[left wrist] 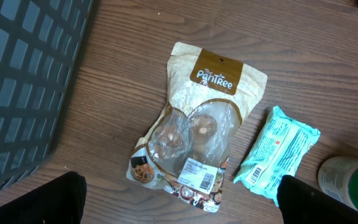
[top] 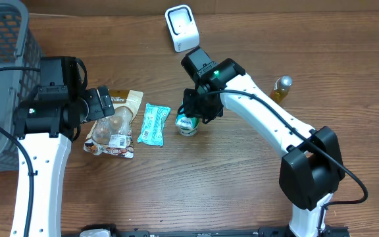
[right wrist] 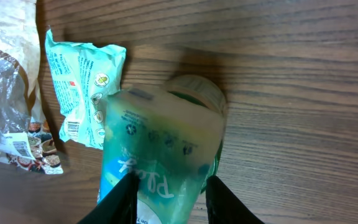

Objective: Scan the item barcode
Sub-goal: 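Reach the right gripper to the small teal pack beside the jar, then close the right gripper on the small teal pack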

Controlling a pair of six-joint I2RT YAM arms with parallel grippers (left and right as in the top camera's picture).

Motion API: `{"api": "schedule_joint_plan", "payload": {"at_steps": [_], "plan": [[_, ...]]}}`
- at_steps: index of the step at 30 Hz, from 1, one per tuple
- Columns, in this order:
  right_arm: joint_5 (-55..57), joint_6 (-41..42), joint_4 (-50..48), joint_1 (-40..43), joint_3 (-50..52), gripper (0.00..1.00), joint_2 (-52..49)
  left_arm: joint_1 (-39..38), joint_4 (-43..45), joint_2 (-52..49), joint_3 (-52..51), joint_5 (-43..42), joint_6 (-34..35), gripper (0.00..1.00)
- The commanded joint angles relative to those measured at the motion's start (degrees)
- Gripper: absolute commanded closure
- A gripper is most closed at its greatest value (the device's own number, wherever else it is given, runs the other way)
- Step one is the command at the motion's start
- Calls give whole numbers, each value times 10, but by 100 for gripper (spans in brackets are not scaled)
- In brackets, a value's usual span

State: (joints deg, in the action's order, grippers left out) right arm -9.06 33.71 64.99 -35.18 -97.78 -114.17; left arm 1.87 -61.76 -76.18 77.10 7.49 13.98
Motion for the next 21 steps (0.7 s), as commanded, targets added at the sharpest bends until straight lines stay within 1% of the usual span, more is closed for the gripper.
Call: {"api": "schedule_joint_plan", "payload": {"at_steps": [1, 4, 6, 8, 9, 10, 16, 21], "plan": [[24, 30, -5, -4, 14, 68, 1, -5, 1, -3, 8, 0, 6, 0], [24, 30, -14, -4, 24, 69, 0, -5, 1, -3, 8, 0, 6, 1], [24, 30, -16, -4, 26, 72, 0, -5, 1, -3, 8, 0, 6, 1], [23, 30, -15, -4, 24, 79, 1, -5, 1, -3, 8, 0, 6, 0], [22, 29, -14, -3, 22, 88, 3, -5, 1, -3, 8, 0, 6, 0], [20, 29, -13, 0, 18, 95, 5, -5, 1, -3, 8, 0, 6, 0], [12, 14, -5, 33, 10, 96, 30, -5, 1, -3, 8, 0, 6, 1], [-31, -46, -1, 41, 10, 96, 30, -5, 1, -3, 8, 0, 6, 0]]}}
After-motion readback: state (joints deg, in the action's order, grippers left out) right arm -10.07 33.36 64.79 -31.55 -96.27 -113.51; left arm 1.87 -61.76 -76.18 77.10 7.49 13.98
